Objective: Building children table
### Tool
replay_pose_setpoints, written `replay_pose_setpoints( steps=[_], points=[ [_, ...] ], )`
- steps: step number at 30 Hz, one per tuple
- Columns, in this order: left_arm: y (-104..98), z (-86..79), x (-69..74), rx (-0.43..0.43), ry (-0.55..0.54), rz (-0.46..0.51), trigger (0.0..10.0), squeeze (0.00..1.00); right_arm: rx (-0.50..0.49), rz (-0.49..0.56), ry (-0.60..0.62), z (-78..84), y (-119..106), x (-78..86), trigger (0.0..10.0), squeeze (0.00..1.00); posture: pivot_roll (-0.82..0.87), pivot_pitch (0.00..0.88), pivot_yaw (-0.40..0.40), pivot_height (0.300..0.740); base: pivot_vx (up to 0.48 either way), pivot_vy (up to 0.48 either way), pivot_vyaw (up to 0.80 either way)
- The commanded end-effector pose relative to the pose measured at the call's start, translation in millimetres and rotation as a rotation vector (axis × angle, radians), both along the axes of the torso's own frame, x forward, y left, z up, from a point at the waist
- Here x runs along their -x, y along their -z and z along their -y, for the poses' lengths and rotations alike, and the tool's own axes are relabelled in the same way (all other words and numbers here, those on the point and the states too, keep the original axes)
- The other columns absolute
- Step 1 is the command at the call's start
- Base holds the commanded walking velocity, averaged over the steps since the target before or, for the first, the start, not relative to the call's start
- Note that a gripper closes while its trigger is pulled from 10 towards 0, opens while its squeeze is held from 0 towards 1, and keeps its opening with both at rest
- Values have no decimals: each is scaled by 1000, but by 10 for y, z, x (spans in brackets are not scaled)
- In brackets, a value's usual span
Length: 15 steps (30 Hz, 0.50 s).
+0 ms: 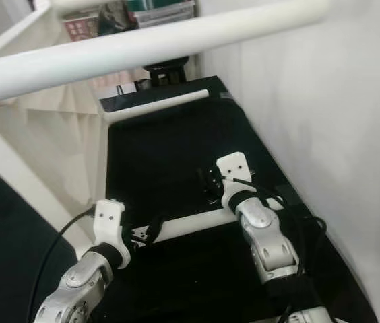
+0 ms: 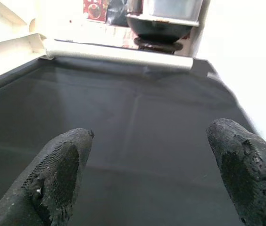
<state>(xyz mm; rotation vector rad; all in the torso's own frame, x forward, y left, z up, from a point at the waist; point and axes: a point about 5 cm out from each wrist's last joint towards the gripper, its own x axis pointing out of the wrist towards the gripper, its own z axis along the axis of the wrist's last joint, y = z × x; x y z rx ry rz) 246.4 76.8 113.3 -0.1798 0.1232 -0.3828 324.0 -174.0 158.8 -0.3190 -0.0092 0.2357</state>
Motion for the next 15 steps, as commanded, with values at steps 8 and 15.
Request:
replay_pose_setpoints(
  steps=[8,15],
  points=[
    [-56,-21,-61,10,-24,6,10000,0,46,-23,-50,-79,15,17,10000,0,-103,53,115,740,0,0,0],
    [-92,-23,-54,3,-33,20,10000,0,107,-99,-72,-93,144,62,10000,0,-102,59,113,740,0,0,0]
  ],
)
